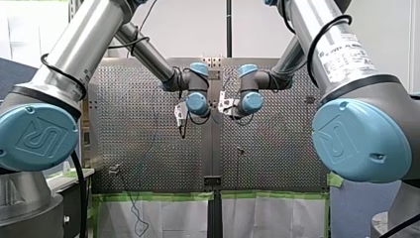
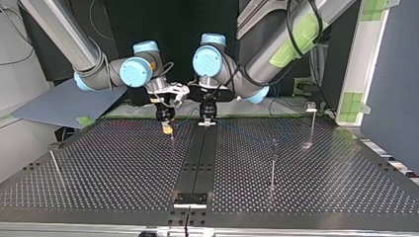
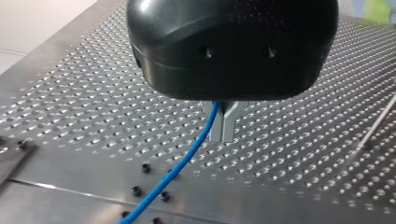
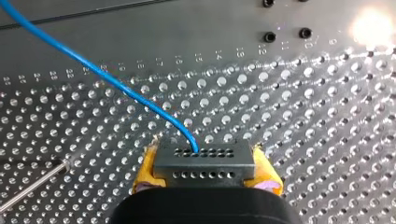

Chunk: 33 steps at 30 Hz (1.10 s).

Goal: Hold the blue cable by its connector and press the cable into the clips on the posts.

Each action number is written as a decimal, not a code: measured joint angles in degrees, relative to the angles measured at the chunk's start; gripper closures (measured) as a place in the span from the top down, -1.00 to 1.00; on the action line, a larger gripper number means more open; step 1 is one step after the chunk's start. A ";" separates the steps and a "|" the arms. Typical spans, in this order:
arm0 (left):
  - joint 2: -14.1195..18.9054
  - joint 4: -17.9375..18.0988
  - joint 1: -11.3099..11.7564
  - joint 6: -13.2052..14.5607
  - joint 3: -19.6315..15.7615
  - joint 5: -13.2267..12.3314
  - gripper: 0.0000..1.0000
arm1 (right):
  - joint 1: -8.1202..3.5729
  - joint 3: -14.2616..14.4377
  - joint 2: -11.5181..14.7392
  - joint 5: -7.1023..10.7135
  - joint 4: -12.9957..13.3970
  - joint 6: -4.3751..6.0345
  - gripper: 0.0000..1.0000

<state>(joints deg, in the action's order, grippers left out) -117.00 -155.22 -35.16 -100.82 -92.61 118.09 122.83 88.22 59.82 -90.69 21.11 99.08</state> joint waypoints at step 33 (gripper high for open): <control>-10.74 4.06 -4.20 4.52 0.00 5.13 -1.00 | -2.98 10.61 0.34 -1.44 2.76 0.30 -1.00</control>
<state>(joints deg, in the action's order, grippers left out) -127.74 -151.16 -39.36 -96.30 -92.60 123.23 119.85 98.83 60.16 -92.14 23.87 99.38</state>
